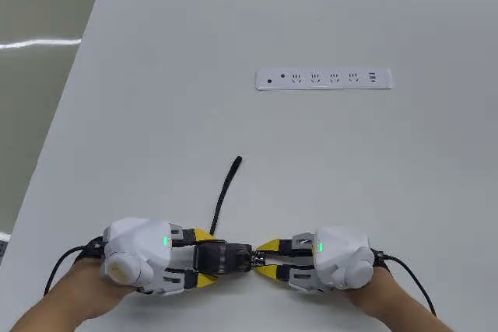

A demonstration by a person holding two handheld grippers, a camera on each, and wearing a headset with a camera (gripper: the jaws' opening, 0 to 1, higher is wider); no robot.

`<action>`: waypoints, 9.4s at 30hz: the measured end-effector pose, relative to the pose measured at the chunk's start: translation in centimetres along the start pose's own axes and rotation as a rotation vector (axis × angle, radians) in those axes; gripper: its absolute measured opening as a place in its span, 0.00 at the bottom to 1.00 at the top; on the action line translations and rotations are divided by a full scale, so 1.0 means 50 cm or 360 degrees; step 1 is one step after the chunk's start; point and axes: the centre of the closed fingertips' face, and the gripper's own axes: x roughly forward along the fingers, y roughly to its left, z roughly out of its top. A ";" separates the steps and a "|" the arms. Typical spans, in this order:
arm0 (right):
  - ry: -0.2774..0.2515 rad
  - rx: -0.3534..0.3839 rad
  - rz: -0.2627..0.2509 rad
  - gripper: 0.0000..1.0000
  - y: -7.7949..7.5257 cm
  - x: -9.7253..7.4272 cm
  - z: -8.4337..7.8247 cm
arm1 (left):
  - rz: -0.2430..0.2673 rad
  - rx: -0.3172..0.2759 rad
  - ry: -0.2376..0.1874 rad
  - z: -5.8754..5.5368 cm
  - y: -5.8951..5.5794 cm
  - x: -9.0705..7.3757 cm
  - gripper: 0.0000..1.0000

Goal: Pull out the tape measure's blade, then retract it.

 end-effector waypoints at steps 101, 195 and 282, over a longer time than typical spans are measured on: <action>0.0020 0.0119 -0.0107 0.11 -0.019 -0.211 -0.089 | 0.0013 -0.0011 -0.0014 0.005 0.005 0.011 0.31; 0.0077 0.0234 -0.0200 0.10 -0.026 -0.424 -0.174 | 0.0012 -0.0029 0.0043 0.004 0.004 0.012 0.31; 0.0101 0.0359 -0.0349 0.39 -0.033 -0.438 -0.164 | 0.0121 -0.0124 0.0137 0.010 0.020 0.017 0.54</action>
